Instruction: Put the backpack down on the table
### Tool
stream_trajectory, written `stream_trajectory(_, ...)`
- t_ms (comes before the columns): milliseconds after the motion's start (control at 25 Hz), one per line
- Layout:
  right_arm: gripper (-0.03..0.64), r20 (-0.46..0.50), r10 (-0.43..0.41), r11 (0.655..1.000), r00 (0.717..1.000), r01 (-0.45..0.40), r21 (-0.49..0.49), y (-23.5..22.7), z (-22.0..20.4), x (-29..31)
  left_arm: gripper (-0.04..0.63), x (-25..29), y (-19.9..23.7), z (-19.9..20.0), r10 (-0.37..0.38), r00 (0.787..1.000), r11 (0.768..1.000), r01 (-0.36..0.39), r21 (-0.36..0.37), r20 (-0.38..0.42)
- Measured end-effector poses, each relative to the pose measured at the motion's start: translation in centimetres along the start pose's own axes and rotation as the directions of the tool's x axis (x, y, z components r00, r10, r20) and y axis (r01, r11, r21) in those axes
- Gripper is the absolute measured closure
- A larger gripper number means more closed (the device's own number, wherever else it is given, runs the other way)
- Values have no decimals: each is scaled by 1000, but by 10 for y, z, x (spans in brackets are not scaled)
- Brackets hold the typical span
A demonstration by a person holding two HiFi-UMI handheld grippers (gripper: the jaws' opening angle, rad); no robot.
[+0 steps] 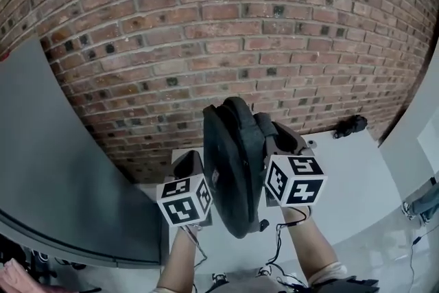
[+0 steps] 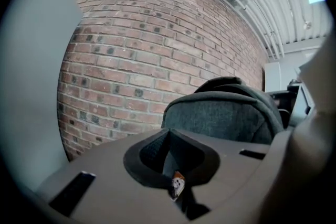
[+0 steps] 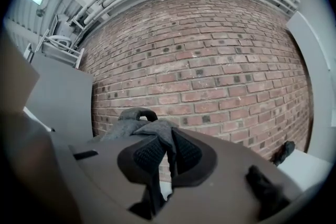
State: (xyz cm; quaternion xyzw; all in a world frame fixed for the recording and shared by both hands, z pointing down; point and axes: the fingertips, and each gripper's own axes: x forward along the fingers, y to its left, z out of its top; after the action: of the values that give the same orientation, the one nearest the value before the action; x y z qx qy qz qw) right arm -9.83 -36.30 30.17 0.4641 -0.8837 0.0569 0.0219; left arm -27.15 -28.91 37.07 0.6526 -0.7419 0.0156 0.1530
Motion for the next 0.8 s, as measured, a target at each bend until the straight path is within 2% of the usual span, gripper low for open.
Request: stream_trajectory(800,574,-67,-91,996,994,91,8,-87,-37,-48,583,20,-95,-33,-117,991,993,119,27,-62)
